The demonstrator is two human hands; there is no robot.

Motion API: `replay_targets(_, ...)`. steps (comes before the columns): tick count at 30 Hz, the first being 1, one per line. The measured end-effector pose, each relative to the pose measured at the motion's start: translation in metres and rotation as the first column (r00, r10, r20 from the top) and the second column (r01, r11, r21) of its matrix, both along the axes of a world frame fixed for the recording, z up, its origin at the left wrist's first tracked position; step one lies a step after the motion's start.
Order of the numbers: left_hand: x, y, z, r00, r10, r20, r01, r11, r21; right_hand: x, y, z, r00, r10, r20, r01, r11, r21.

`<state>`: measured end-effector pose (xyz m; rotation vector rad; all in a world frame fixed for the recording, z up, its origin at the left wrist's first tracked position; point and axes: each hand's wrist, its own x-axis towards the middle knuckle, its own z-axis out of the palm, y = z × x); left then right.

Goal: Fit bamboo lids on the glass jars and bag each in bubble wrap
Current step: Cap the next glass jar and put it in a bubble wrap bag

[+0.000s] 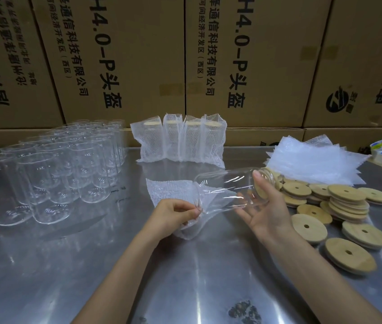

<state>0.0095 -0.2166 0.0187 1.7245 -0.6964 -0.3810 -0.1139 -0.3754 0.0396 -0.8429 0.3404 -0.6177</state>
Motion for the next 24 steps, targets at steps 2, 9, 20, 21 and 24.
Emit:
replay_targets(2, 0.001, 0.000, 0.000, 0.999, 0.027, -0.026, -0.028, 1.000, -0.008, 0.001, 0.000, -0.001, 0.999, -0.023, -0.039, 0.022, 1.000, -0.022)
replay_targets(9, -0.007, -0.004, 0.012, 0.967, 0.246, -0.066, -0.254, 0.926, -0.279, 0.004, 0.004, -0.006, 0.977, -0.172, -0.122, 0.161, 0.982, -0.100)
replay_targets(20, -0.053, -0.027, 0.001, 0.816, 0.050, 0.576, 0.067, 0.981, -0.181, 0.008, 0.015, -0.013, 0.993, -0.055, -0.105, 0.058, 0.998, 0.034)
replay_targets(21, -0.056, -0.028, 0.000, 0.780, 0.008, 0.626, 0.110, 0.983, -0.149, 0.009, 0.017, -0.014, 0.993, -0.034, -0.110, 0.038, 0.998, 0.042)
replay_targets(24, -0.059, -0.027, 0.003, 0.651, -0.018, 0.758, 0.133, 0.987, -0.091, 0.009, 0.016, -0.015, 0.995, 0.020, -0.098, -0.016, 0.999, 0.048)
